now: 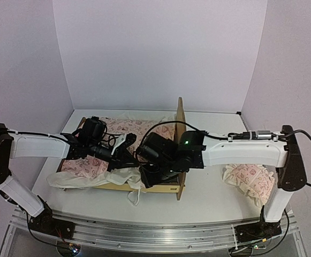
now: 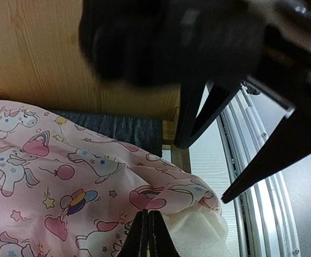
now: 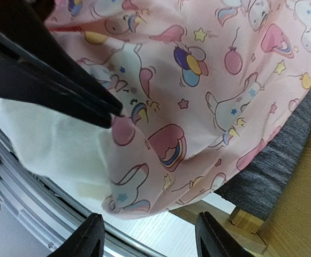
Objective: Set up the pet bed
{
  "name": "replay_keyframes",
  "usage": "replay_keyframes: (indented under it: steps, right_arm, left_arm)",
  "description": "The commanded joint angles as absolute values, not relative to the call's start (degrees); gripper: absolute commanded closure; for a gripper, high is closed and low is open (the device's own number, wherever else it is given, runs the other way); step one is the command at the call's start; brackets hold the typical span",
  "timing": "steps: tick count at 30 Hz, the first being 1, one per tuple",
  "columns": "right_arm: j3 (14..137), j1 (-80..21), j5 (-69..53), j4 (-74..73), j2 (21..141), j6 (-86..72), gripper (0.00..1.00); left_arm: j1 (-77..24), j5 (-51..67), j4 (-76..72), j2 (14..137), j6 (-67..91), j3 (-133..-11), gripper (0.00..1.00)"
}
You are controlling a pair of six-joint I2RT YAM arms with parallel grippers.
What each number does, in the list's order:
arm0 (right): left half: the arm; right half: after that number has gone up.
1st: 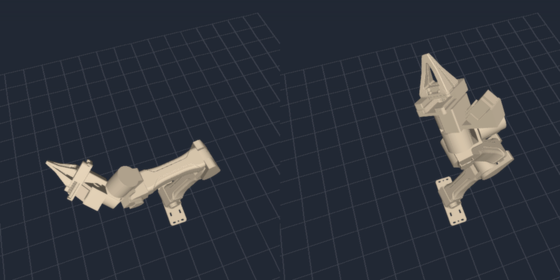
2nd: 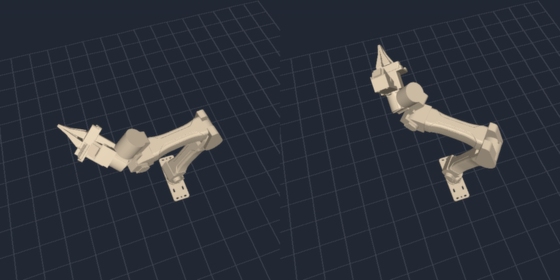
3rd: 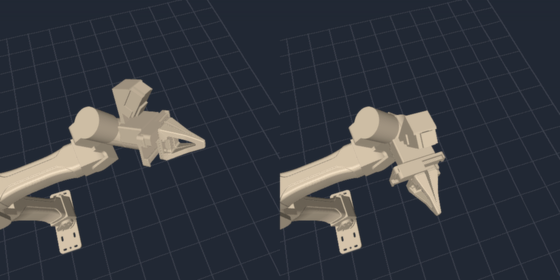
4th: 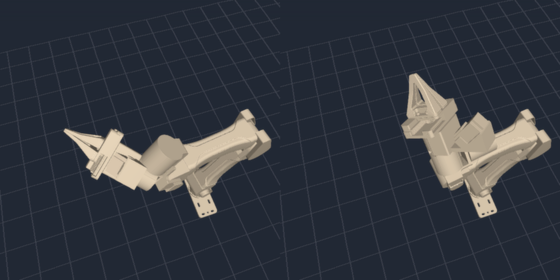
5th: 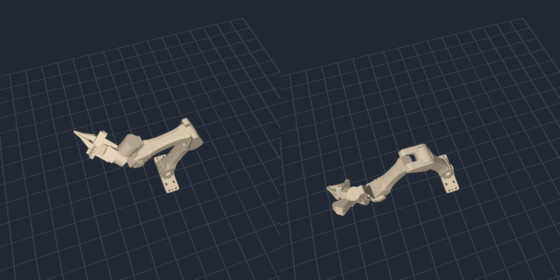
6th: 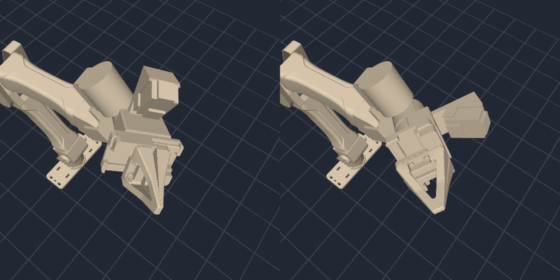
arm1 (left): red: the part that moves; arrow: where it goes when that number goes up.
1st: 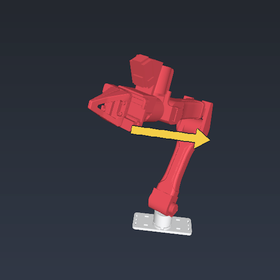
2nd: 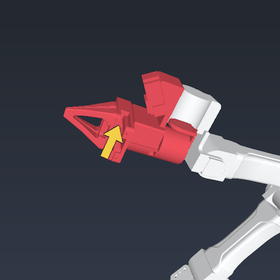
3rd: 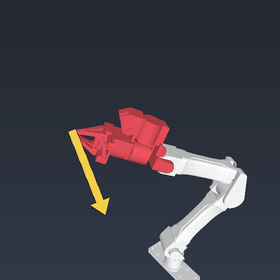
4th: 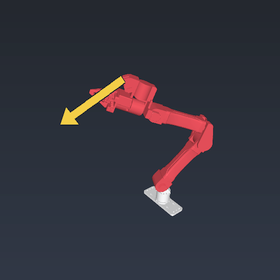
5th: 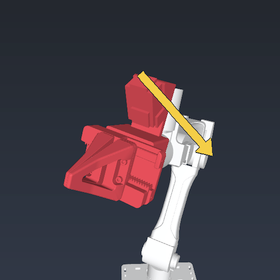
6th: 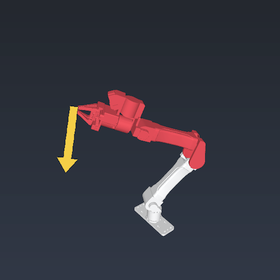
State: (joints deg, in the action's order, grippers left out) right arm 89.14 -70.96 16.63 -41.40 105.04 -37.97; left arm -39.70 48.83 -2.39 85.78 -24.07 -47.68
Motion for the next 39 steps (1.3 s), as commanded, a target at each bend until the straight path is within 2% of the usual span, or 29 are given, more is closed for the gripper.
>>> replay_keyframes:
  steps: [1,3,4,7,9,12,20,27,30,33,37,39]
  right_arm:
    - [91.9,-70.8,15.2,-40.5,109.9,-38.5,0.41]
    - [92.3,-70.8,15.0,-40.2,111.1,-38.1,0.45]
    - [92.4,-70.8,15.3,-40.0,111.4,-38.0,0.50]
    - [91.6,-70.8,17.2,-40.0,110.7,-38.1,0.77]
    - [90.5,-70.8,18.3,-40.0,109.2,-38.1,0.91]
    - [88.9,-70.7,19.2,-42.1,106.1,-37.7,1.00]
    - [88.8,-70.2,17.0,-62.4,100.8,-41.9,1.00]
    - [92.9,-68.8,18.2,-71.8,102.9,-41.7,1.00]
    - [95.9,-68.4,20.3,-76.4,103.7,-41.8,0.96]
    - [98.3,-67.8,21.6,-76.9,103.8,-40.9,0.89]
    - [98.5,-66.0,20.8,-77.0,104.0,-39.1,0.67]
    - [98.5,-65.5,19.2,-77.0,104.0,-38.2,0.59]
  left_arm:
    - [-39.9,48.7,0.2,82.8,-26.2,-49.2,0.80]
    - [-39.9,48.6,3.1,81.8,-27.0,-49.9,0.67]
    - [-39.8,48.5,4.2,81.3,-27.3,-50.3,0.61]
    - [-38.8,48.4,8.3,79.0,-29.0,-51.8,0.45]
    - [-37.2,48.6,12.9,76.9,-32.0,-52.7,0.40]
    - [-34.9,47.4,22.1,74.2,-39.6,-54.0,0.38]
    - [-31.0,38.7,45.2,71.8,-55.9,-52.4,0.37]
    - [-31.0,31.9,44.3,71.1,-59.1,-51.1,0.35]
    - [-31.0,32.3,47.1,70.8,-62.4,-51.5,0.35]
    - [-31.0,33.0,50.0,70.4,-64.9,-51.6,0.35]
    - [-31.0,30.0,49.9,69.6,-65.9,-50.7,0.35]
    - [-30.9,28.6,49.1,69.1,-65.4,-50.4,0.35]
